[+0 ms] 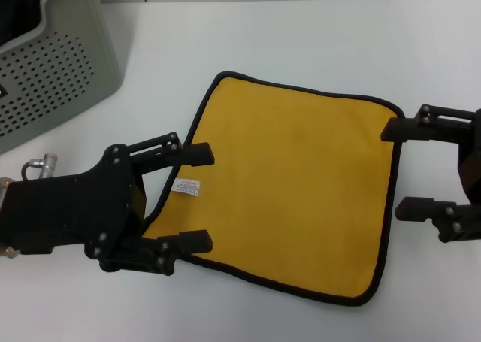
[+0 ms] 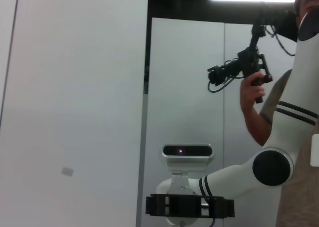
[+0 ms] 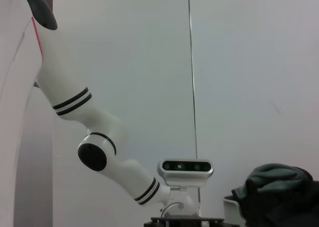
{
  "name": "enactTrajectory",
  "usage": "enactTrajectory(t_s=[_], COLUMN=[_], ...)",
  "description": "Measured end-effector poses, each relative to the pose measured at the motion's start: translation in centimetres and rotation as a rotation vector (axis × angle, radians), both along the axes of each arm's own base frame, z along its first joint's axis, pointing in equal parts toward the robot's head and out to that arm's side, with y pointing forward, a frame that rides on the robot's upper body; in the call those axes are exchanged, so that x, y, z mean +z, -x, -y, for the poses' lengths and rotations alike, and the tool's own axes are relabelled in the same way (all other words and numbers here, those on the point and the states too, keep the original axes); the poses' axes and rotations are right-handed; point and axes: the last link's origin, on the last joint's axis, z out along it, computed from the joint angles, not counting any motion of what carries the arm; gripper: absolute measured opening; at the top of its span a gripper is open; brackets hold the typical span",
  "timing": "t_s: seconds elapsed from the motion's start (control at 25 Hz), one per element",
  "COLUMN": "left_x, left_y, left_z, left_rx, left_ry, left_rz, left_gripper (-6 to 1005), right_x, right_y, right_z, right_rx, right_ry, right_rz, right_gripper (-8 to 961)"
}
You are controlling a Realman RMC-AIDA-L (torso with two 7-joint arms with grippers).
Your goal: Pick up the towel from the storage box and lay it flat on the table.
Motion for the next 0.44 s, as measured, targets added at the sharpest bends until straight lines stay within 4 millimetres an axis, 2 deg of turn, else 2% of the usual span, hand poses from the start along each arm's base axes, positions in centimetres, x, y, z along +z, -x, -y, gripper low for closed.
enactTrajectory(t_s=[0.44], left_x=[-0.05], left_y=[0.14], left_z=[0.08], left_rx=[0.006], left_ry=[0.001], left_rz=[-0.003], left_gripper=[875], right_x=[-0.73], right_y=[0.21], right_z=[0.00], right_rx=[0.018], right_ry=[0.014], right_rz=[0.005], right_gripper=[740])
